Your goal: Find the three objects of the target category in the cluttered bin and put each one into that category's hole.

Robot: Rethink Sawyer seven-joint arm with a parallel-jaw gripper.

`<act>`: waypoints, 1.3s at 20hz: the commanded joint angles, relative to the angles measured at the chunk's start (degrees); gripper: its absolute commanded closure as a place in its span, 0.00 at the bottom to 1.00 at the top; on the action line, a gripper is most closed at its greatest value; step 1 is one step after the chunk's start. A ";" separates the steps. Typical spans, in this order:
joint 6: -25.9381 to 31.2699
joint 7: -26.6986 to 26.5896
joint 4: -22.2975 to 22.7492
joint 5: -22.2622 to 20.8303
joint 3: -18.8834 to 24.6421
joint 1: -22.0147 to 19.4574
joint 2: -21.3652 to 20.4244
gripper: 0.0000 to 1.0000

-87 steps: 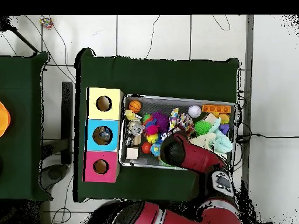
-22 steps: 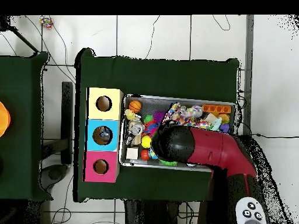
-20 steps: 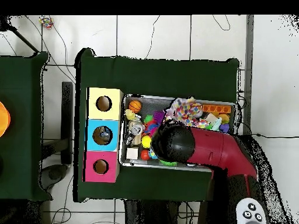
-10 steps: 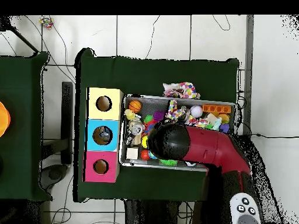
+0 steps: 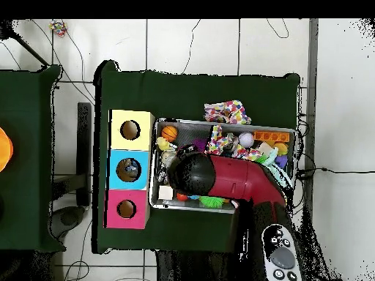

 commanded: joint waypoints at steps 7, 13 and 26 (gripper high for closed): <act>-6.58 9.89 6.17 3.79 0.29 0.79 5.13 0.00; -10.04 12.95 6.48 7.58 0.61 3.48 7.56 0.00; -13.75 11.10 12.84 16.24 1.59 1.18 4.46 0.00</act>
